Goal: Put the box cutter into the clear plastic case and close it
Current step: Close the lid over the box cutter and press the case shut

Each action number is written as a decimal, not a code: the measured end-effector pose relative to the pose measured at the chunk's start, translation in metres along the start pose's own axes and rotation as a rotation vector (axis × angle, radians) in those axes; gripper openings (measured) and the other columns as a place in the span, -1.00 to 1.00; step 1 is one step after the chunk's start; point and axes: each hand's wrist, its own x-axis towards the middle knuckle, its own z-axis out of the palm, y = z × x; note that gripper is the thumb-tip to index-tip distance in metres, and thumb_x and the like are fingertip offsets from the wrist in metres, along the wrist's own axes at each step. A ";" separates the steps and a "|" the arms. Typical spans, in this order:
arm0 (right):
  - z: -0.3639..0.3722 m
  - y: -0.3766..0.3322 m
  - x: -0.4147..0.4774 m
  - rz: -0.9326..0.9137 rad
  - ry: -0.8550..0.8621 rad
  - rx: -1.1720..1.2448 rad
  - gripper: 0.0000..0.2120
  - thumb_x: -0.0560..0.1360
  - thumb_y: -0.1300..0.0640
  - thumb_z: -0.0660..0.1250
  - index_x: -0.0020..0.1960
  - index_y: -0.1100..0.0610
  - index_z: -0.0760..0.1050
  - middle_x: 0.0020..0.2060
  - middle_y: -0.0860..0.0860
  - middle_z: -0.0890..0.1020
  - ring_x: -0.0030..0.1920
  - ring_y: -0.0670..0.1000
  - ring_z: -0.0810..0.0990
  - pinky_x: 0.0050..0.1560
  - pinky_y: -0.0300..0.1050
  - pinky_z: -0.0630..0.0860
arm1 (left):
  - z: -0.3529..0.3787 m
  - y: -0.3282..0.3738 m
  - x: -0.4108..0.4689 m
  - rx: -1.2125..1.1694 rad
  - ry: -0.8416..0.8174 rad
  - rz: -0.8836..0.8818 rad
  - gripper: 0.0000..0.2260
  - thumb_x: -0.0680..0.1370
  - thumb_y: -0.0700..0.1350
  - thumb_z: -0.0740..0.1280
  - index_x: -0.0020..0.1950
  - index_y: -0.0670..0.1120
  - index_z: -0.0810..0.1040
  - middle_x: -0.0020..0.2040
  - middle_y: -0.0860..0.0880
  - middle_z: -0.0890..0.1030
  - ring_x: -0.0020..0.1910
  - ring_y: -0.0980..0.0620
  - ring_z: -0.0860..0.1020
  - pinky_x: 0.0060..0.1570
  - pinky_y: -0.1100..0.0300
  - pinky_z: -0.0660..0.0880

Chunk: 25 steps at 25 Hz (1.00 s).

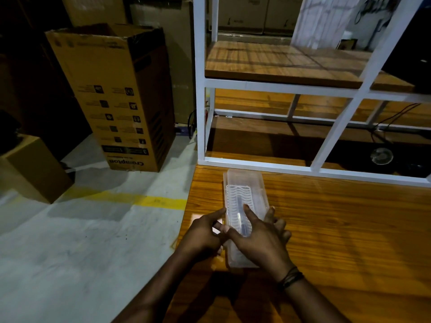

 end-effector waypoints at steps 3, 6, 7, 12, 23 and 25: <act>0.002 0.000 -0.001 -0.024 0.032 -0.039 -0.08 0.35 -0.61 0.05 0.60 -0.27 -0.04 0.63 0.22 -0.10 0.50 0.30 0.02 0.42 0.22 0.09 | 0.002 0.000 0.000 -0.105 -0.015 -0.035 -0.40 0.60 -0.30 0.37 0.57 0.09 0.35 -0.05 -0.05 0.63 -0.34 -0.02 0.65 -0.21 -0.07 0.68; 0.005 0.002 -0.001 -0.064 0.042 -0.035 -0.19 0.43 -0.52 0.11 0.59 -0.27 0.02 0.63 0.19 -0.13 0.48 0.25 0.02 0.42 0.17 0.09 | 0.002 0.000 -0.001 -0.155 0.005 -0.028 -0.46 0.63 -0.35 0.26 0.54 0.08 0.40 -0.14 0.01 0.64 -0.35 0.10 0.65 -0.28 0.05 0.65; 0.006 0.002 -0.002 -0.077 0.053 -0.032 -0.21 0.44 -0.51 0.12 0.59 -0.27 0.03 0.63 0.18 -0.13 0.47 0.23 0.02 0.41 0.15 0.09 | 0.002 0.000 -0.001 -0.160 0.007 -0.019 -0.47 0.63 -0.37 0.24 0.53 0.09 0.41 -0.17 0.04 0.64 -0.37 0.13 0.66 -0.30 0.10 0.65; 0.007 0.004 -0.002 -0.083 0.070 -0.009 -0.22 0.44 -0.49 0.14 0.58 -0.26 0.07 0.64 0.15 -0.12 0.48 0.22 0.02 0.43 0.16 0.09 | 0.002 0.000 0.000 -0.186 -0.008 -0.010 -0.48 0.63 -0.35 0.28 0.51 0.09 0.43 -0.14 0.01 0.66 -0.34 0.14 0.69 -0.33 0.15 0.64; 0.003 0.025 0.004 -0.084 0.110 0.458 -0.32 0.49 -0.05 0.46 0.54 -0.04 0.28 0.51 0.03 0.34 0.46 0.09 0.35 0.40 0.06 0.44 | -0.011 -0.003 0.004 -0.235 0.006 -0.078 -0.57 0.63 -0.28 0.30 0.45 0.05 0.50 0.00 -0.10 0.67 -0.07 -0.12 0.71 -0.08 -0.05 0.69; 0.002 0.033 0.004 -0.046 0.102 0.586 -0.35 0.46 0.01 0.50 0.50 -0.04 0.35 0.37 0.01 0.51 0.23 0.03 0.57 0.11 0.00 0.63 | -0.013 -0.010 -0.005 -0.230 0.003 -0.103 -0.62 0.63 -0.18 0.35 0.46 -0.03 0.50 0.02 -0.12 0.67 -0.08 -0.10 0.71 -0.10 0.00 0.70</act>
